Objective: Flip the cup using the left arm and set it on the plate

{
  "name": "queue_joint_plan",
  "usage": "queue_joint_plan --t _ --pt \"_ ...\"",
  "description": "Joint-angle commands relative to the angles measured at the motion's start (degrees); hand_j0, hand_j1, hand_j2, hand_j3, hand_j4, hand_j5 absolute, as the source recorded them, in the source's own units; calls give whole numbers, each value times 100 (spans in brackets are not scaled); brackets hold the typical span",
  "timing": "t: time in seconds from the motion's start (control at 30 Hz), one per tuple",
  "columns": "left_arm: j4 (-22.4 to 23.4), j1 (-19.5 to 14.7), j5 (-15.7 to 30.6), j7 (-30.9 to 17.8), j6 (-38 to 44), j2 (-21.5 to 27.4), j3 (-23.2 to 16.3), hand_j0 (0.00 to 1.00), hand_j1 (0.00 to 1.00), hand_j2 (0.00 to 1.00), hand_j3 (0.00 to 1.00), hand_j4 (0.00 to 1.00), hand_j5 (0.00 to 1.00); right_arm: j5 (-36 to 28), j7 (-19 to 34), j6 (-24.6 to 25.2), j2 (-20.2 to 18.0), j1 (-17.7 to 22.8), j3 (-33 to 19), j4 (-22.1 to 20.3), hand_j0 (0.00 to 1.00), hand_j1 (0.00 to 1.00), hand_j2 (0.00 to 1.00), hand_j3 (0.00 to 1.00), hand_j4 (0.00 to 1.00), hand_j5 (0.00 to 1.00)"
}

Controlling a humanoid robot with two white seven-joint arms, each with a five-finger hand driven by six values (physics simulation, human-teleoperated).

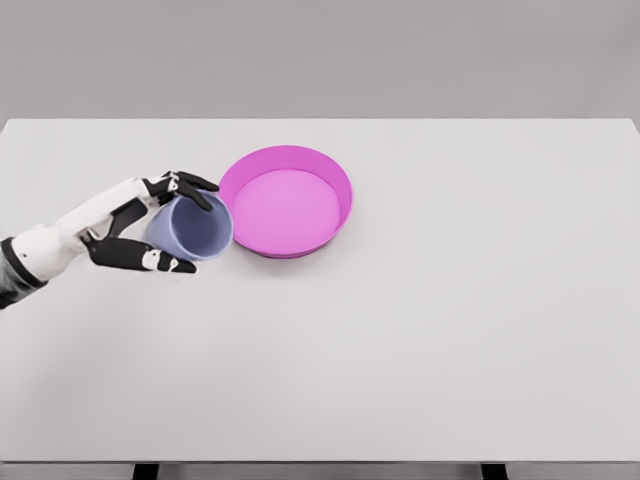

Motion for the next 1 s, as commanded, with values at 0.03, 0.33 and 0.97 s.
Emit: queue_joint_plan --t 0.03,0.33,0.97 --pt "241 -70 92 -4 28 -453 -9 57 57 57 57 57 57 -1 0 0 -1 0 -3 1 100 100 100 100 100 100" --pt "883 -562 347 -3 222 -1402 -79 54 54 54 54 54 54 -1 0 0 -1 0 -3 1 100 100 100 100 100 100" --pt "2483 -1028 339 5 -59 -3257 -97 53 53 53 53 53 53 -1 0 0 -1 0 6 1 100 100 100 100 100 100"
